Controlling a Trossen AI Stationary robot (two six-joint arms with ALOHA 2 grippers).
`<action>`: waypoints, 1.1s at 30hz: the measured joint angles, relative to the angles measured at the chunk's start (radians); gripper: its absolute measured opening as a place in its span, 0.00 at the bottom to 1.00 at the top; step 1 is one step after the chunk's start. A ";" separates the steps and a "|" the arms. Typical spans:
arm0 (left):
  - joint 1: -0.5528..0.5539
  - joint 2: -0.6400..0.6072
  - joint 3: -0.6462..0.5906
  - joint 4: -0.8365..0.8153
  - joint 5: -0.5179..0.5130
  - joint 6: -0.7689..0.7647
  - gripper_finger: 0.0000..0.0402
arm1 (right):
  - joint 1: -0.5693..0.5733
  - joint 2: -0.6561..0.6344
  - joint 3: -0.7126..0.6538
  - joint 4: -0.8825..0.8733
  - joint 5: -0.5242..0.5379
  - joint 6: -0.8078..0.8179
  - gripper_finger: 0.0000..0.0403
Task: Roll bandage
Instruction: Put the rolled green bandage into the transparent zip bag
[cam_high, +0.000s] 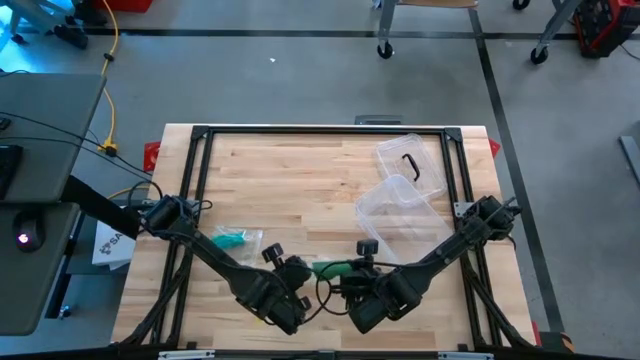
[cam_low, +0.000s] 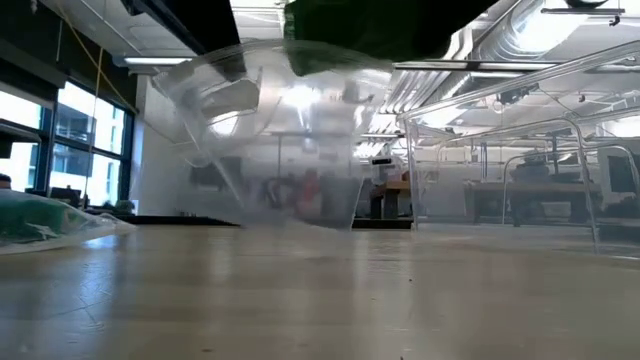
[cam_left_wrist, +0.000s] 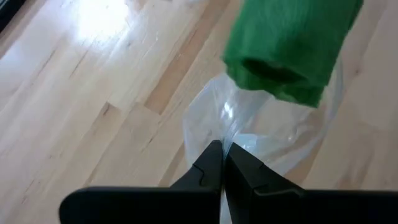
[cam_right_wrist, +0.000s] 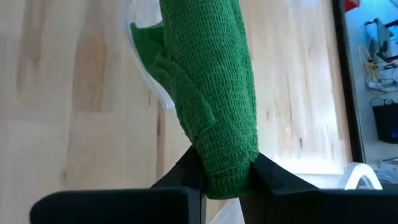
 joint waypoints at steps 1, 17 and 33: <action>0.000 -0.003 0.000 0.002 -0.003 -0.003 0.00 | 0.003 0.000 0.000 -0.004 -0.012 -0.002 0.11; 0.076 -0.019 0.000 0.083 0.088 -0.011 0.00 | 0.052 0.001 0.000 0.108 -0.007 -0.155 0.11; 0.051 -0.019 0.000 0.136 0.079 -0.002 0.00 | 0.050 0.002 0.008 0.006 0.130 0.026 0.11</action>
